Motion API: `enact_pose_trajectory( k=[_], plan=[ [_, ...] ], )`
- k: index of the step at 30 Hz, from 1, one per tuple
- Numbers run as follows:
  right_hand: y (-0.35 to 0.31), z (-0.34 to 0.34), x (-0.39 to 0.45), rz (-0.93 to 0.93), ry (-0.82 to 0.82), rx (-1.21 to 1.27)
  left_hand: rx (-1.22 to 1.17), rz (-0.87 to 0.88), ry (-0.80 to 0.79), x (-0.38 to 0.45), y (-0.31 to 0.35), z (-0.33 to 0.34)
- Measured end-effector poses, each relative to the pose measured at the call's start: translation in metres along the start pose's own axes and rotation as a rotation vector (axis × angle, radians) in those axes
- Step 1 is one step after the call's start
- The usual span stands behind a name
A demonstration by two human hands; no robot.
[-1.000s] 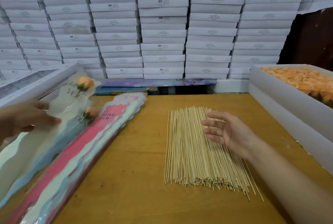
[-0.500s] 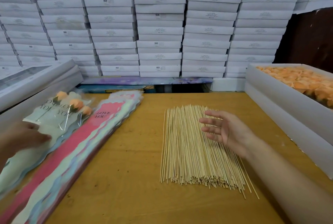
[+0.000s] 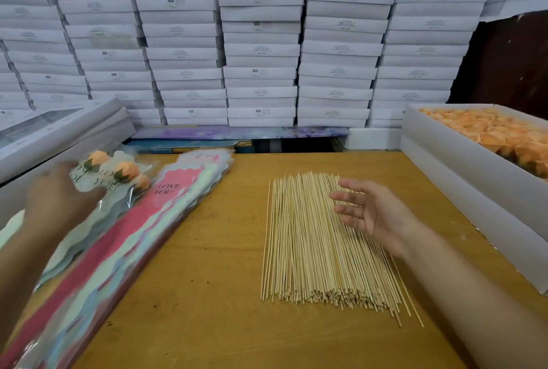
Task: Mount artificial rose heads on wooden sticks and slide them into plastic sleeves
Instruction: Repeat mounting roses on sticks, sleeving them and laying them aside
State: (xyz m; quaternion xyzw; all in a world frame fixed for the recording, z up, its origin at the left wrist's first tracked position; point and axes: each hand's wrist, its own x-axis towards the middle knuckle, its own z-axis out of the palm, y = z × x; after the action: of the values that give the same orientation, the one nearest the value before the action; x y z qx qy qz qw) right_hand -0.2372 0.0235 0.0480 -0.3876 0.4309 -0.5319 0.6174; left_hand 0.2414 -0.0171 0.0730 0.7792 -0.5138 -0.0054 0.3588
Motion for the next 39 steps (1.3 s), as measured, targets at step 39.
enact_pose_trajectory(
  k=[39],
  plan=[
    [0.022, -0.028, 0.015, -0.113, 0.392, -0.663, 0.06, 0.637, -0.532, -0.168, 0.128, 0.13]
  ],
)
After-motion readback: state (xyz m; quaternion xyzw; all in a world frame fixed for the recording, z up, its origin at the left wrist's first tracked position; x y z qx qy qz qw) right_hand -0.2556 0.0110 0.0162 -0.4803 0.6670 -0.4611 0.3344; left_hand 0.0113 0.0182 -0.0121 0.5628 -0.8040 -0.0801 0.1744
